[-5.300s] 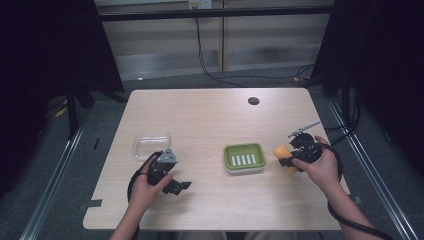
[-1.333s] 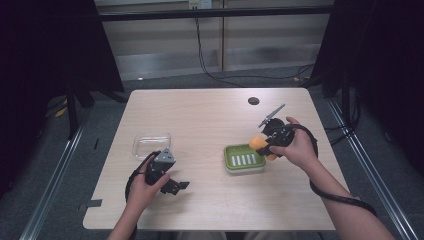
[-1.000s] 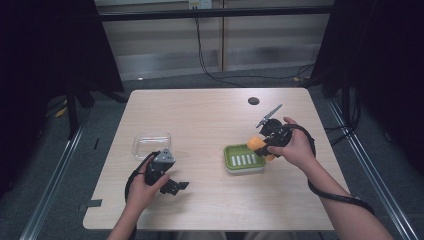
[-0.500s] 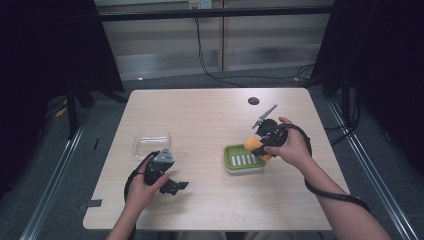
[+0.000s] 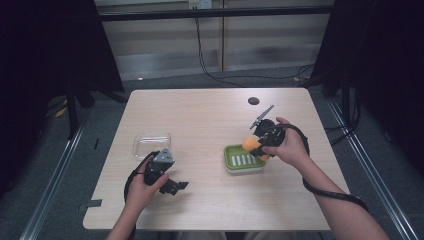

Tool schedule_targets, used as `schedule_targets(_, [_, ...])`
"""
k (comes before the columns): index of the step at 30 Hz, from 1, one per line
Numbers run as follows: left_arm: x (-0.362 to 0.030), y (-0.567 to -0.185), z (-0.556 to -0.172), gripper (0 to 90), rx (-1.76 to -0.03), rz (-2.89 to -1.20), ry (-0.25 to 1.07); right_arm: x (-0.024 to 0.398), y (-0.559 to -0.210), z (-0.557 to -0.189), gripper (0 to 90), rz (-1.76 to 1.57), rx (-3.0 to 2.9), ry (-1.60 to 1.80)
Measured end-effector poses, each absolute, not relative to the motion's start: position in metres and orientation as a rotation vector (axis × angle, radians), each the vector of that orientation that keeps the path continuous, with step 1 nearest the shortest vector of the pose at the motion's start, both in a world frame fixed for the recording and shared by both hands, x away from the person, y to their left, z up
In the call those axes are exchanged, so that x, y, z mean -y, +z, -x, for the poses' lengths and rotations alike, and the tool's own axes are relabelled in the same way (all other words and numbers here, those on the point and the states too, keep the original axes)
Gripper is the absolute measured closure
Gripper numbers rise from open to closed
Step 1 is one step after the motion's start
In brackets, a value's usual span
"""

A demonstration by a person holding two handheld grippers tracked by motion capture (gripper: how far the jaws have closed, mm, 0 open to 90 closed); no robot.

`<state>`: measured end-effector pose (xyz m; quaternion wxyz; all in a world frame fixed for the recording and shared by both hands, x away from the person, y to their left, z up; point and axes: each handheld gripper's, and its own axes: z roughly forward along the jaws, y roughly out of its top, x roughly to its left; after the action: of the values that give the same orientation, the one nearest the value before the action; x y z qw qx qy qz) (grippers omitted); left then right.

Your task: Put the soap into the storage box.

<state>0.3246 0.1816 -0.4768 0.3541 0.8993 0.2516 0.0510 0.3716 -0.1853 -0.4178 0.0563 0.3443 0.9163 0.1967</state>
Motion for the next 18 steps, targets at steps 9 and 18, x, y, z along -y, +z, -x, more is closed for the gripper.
schedule_targets(9, [-0.1816,-0.4767,-0.3245,2.9,-0.656,-2.328,0.142,0.1823,-0.4199,-0.3735,49.7,-1.000,-2.801,0.585])
schedule_targets(18, [-0.1810,-0.4773,-0.3245,2.9,-0.649,-2.336,0.148,0.1784,-0.4215,-0.3741,49.7,-0.963,-2.815,0.573])
